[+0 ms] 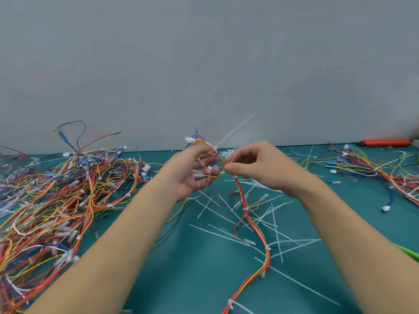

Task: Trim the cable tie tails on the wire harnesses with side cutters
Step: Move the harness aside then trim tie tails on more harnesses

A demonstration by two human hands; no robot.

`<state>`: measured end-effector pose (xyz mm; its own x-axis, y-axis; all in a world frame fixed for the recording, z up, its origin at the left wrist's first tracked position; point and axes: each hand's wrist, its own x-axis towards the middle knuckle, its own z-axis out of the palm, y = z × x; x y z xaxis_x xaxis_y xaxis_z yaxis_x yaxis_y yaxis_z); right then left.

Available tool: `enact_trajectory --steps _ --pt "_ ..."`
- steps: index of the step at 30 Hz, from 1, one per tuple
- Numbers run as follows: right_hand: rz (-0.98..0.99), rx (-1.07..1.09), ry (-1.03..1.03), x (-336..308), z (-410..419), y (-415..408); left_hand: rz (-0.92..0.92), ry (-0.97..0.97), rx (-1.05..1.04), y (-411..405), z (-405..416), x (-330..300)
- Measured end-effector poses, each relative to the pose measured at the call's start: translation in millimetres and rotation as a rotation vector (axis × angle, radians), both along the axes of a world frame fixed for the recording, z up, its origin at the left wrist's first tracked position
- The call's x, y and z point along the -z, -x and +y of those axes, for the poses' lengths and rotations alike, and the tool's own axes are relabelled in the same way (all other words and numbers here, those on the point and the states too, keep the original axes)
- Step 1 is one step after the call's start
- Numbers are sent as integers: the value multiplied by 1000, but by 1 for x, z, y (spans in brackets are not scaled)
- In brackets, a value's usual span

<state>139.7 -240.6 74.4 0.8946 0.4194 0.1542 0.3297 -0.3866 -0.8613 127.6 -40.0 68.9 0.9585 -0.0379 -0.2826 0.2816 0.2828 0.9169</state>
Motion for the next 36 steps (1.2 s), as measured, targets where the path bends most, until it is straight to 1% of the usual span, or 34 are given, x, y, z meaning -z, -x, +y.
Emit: enact_trajectory --steps 2,4,6,7,10,12,14,15,17,20,25,29,33,36 --pt "-42 31 12 4 4 0 -3 48 58 0 0 -1" --pt "-41 72 -12 5 6 -1 -14 83 65 -1 0 -1" --pt "7 138 -132 6 5 -4 -20 95 48 -3 3 -1" --pt "40 165 -212 6 5 -5 -26 69 50 -3 4 -1" --pt "165 195 -441 5 5 -7 -103 -72 118 1 0 -1" --pt "266 187 -559 4 5 -7 -235 -237 148 3 -5 1" --pt "367 154 -626 4 5 -7 -370 -397 102 5 -12 4" --pt "412 131 -642 4 6 -7 -416 -441 52 6 -15 5" --pt "460 96 -662 5 8 -6 -448 -453 -60 7 -20 7" --pt "436 126 -682 5 11 -5 -409 -415 -181 6 -19 8" --pt "350 163 -627 9 16 -3 -406 -435 -121 6 -18 10" --pt "293 167 -559 11 20 -2 -427 -491 -159 4 -17 12" --pt "241 164 -500 13 24 0 -397 -509 -177 3 -15 14" --pt "160 184 -433 14 26 0 -373 -514 -194 3 -17 15"
